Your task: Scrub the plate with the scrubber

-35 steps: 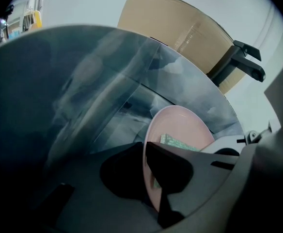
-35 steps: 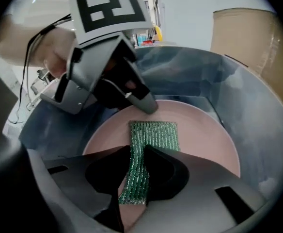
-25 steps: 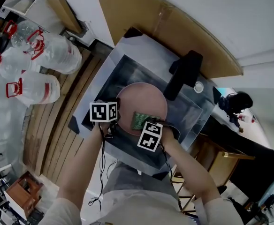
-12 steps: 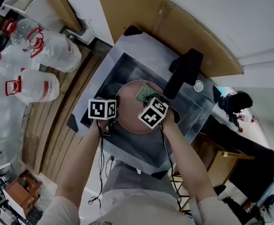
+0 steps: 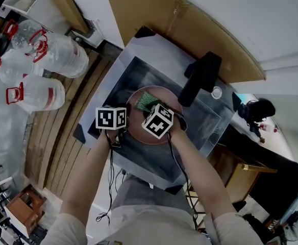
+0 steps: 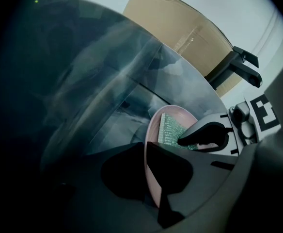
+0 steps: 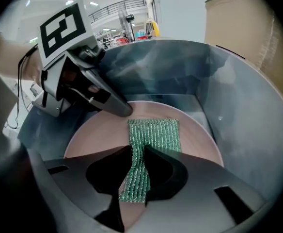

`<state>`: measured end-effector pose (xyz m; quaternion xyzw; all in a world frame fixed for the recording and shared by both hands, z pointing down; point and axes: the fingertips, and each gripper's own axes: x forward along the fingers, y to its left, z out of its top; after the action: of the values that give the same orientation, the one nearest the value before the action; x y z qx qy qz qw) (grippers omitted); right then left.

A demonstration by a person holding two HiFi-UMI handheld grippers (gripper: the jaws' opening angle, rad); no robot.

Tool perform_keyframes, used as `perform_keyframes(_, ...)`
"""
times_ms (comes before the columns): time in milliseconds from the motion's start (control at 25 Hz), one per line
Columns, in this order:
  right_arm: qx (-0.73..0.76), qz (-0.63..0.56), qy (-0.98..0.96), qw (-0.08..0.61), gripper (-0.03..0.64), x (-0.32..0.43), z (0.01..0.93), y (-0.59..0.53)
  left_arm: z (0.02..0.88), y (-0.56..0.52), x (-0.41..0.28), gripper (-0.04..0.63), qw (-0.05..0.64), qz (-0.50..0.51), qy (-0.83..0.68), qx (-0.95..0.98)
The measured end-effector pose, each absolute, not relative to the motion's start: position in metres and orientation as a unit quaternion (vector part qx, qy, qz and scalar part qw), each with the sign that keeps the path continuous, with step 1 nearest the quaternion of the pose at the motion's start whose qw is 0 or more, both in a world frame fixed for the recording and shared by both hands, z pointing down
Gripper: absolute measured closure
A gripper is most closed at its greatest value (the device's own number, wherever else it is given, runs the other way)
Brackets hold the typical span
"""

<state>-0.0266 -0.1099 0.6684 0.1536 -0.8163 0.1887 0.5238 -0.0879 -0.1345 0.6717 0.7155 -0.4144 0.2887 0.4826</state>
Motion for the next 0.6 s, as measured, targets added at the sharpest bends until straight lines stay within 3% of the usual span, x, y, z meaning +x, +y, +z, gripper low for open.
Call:
perform_keyframes(320,0.017,0.164,-0.81,0.562,0.503,-0.048,0.665,-0.027,0.673,-0.135,-0.088,0.56,0.504,0.269,-0.418,0.706)
perform_keyframes(600,-0.015,0.113,-0.747,0.655,0.506,0.02,0.675,0.01,0.673,-0.135,-0.089,0.56,0.503,0.269,-0.416,0.708)
